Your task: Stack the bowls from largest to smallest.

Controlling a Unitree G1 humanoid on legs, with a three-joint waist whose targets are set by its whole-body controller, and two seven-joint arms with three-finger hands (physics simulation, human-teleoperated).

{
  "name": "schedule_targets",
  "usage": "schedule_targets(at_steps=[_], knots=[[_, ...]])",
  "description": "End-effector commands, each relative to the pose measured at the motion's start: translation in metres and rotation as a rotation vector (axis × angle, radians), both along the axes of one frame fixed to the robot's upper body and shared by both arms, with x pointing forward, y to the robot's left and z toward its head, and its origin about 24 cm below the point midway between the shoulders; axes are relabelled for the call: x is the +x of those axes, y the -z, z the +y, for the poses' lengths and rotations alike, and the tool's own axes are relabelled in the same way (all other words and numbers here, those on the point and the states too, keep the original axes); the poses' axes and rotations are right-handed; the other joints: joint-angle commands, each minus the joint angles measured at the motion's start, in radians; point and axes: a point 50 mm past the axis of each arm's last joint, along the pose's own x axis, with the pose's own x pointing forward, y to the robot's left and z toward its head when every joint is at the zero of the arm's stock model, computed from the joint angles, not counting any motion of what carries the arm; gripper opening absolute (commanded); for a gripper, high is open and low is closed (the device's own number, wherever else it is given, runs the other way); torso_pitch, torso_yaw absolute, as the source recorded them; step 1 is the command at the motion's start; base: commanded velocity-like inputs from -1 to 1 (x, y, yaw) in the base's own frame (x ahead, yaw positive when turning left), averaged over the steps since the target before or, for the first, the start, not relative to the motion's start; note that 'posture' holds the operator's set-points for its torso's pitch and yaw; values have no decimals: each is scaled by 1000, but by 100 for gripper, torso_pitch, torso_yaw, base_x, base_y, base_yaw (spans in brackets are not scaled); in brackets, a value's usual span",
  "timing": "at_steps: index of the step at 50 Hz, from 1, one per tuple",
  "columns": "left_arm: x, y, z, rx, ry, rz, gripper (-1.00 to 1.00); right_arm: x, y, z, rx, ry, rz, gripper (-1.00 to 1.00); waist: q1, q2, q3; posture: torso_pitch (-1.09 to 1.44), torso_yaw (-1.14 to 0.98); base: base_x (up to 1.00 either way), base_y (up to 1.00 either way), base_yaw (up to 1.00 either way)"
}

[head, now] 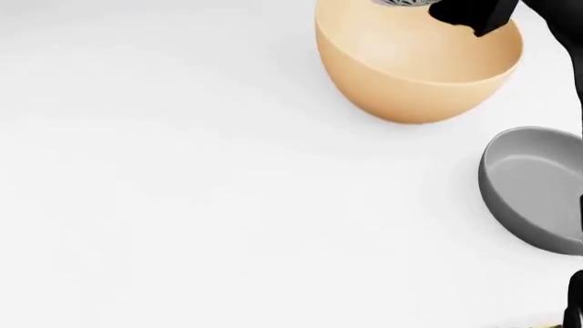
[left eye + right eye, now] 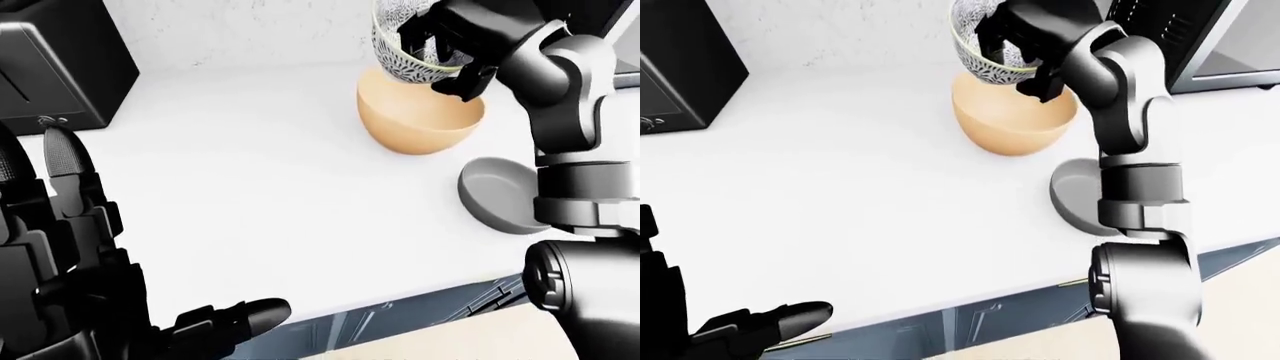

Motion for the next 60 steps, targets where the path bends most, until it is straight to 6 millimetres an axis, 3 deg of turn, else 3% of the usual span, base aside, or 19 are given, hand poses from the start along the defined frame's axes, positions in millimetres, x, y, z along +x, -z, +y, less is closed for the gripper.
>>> schedule_targets(at_steps=[1,19,36,60], knots=[[-6,-7,-1,6,0,-57,100,-14,-27,-2,36,-18,-127,-100,0,-4,-27,0,0,0,0,0],[-6,-7,-2,7,-1,-55,100,-6,0,-14,-6,33,-101,-100,0,-6,-35,0,0,0,0,0],[-6,-7,-2,7,0,-55,100,-3,1,-29,-77,95,-110,-100,2,-8,-36,0,0,0,0,0],[-6,-7,-2,9,0,-54,100,8,26,-32,-76,110,-57,-100,5,-13,-33,0,0,0,0,0]])
